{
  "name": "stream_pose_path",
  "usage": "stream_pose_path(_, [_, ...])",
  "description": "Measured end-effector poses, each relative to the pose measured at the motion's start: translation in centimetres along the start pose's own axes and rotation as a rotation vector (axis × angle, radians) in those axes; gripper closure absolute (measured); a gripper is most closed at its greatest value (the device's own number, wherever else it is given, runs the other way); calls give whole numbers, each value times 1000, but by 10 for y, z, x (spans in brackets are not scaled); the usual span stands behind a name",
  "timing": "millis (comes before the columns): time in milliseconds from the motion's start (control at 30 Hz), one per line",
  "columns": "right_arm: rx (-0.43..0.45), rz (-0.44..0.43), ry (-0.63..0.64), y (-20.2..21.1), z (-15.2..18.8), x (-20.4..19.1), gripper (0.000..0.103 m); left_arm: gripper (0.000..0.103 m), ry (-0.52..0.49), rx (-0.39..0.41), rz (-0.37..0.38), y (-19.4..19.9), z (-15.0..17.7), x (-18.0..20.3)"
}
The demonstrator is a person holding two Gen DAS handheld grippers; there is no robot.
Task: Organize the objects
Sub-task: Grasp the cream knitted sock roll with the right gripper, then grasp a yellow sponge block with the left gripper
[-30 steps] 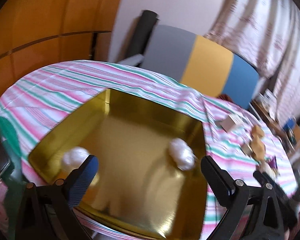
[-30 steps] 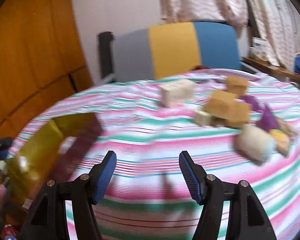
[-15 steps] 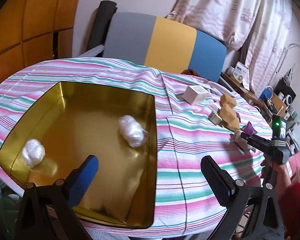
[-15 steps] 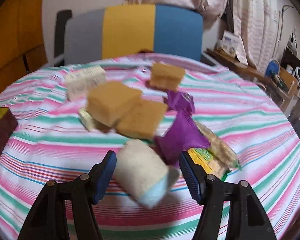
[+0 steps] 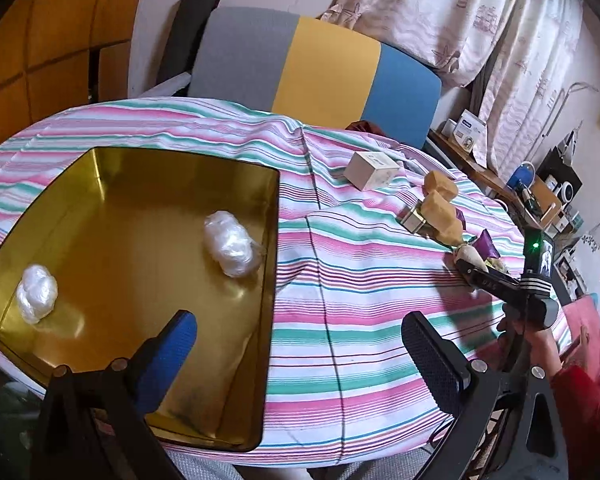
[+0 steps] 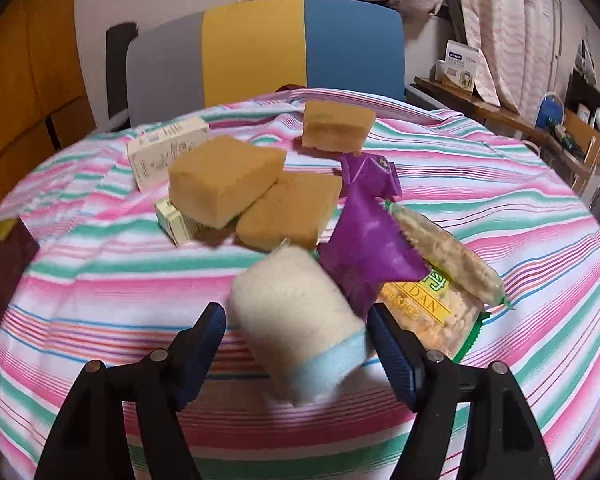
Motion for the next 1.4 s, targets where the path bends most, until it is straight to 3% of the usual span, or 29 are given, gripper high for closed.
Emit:
stream_pose_path(133, [43, -55, -42, 7, -2, -2, 45, 0, -26, 3, 19, -1, -3, 13])
stream_pose_path(200, [50, -99, -84, 7, 0, -7, 45, 0, -41, 5, 25, -3, -5, 21])
stream_pose_path(367, [100, -71, -136, 12, 6, -11, 47, 0, -110, 28, 39, -17, -21, 50])
stream_pose_path(633, [165, -45, -116, 26, 13, -18, 49, 0, -274, -21, 1, -92, -50, 110])
stream_pose_path(833, [159, -17, -97, 23, 15, -21, 49, 0, -325, -86, 57, -148, -66, 161])
stream_pose_path(1033, [163, -22, -104, 22, 15, -19, 49, 0, -421, -39, 62, -181, -89, 210])
stream_pose_path(1167, [165, -16, -102, 22, 15, -19, 49, 0, -528, -7, 14, -199, -97, 234])
stream_pose_path(1300, [165, -6, -96, 22, 16, -20, 49, 2, -571, -34, 4, -224, -101, 248])
stream_pose_path(1367, [163, -6, -97, 21, 16, -20, 49, 10, -567, -80, -4, -238, -99, 248])
stream_pose_path(1400, [164, -6, -97, 21, 16, -19, 49, 25, -557, -100, -3, -243, -97, 247])
Point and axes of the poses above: each gripper's, at about its wrist camera, not at the fingertips, and y roughly against the way its jaws point, x to its right, z to its underside, the point moved 8 cm from there along -y, roughly the way its jaws point, and after that the axes turned 1 degree about -z, right-handed, at the moved point
